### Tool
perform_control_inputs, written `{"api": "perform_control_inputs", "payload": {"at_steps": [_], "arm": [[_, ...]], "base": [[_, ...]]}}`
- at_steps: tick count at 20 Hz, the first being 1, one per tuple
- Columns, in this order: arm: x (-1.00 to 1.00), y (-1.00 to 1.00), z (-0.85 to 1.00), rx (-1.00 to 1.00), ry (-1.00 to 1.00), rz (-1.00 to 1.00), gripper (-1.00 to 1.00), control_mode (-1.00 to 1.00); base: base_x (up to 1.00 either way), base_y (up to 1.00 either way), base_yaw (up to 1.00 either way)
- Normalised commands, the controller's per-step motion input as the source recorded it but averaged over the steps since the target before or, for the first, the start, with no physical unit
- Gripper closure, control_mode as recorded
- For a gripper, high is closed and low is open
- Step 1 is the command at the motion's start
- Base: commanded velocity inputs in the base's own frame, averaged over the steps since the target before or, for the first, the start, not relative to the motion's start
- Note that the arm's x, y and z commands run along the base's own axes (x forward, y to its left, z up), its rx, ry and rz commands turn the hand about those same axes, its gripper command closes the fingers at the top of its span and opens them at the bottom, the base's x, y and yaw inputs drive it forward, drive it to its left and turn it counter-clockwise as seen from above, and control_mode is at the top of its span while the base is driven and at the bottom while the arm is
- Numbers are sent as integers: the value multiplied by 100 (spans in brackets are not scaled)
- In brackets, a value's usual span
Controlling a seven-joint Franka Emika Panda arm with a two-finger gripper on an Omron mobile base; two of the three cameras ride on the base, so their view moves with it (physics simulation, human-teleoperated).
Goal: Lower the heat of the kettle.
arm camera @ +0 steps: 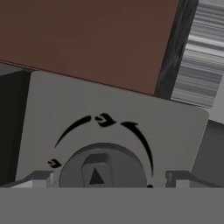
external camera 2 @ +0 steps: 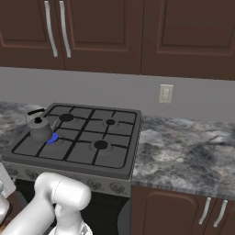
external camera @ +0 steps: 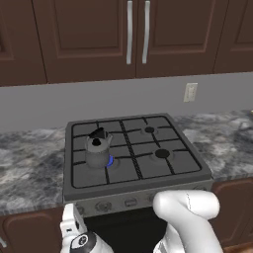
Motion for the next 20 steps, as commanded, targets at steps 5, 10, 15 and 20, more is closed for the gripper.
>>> {"api": "perform_control_inputs", "payload": {"at_steps": [5,10,15,20], "arm": [[5,0,-13,0,-3,3,100,-100],[0,0,-13,0,0,0,100,-100],[0,-8,-1,5,-1,0,100,-100],[0,-5,0,15,-1,-1,100,-100]], "base": [[0,0,0],[0,0,0],[0,0,0],[0,0,0]]}}
